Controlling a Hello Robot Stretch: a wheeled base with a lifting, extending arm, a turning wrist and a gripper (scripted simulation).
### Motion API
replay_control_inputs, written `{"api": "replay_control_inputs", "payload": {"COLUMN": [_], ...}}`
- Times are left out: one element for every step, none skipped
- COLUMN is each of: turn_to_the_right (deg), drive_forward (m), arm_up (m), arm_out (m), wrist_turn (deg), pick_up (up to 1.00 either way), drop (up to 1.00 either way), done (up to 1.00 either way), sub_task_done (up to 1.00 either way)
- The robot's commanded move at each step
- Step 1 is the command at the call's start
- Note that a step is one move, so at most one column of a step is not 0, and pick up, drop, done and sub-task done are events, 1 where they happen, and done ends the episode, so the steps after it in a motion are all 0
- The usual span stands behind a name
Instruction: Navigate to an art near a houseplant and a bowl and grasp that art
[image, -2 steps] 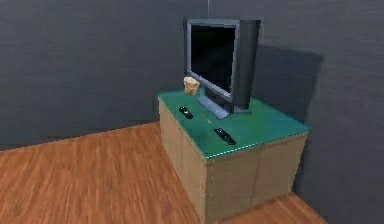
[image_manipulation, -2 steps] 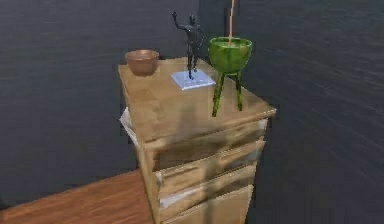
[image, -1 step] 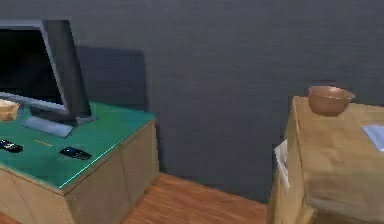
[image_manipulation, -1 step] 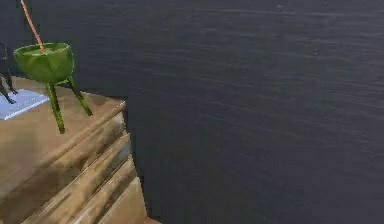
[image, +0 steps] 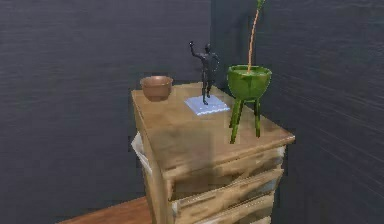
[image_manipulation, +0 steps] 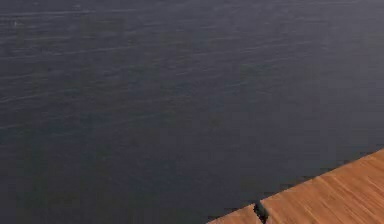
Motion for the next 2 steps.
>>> {"api": "replay_control_inputs", "payload": {"turn_to_the_right": [27.0, 0.0], "drive_forward": [0.00, 0.45], "arm_up": [0.00, 0.00], "arm_out": [0.00, 0.00], "wrist_turn": [0.0, 0.0], "pick_up": [0.00, 0.00], "drop": [0.00, 0.00], "done": [0.00, 0.00], "sub_task_done": [0.00, 0.00]}}
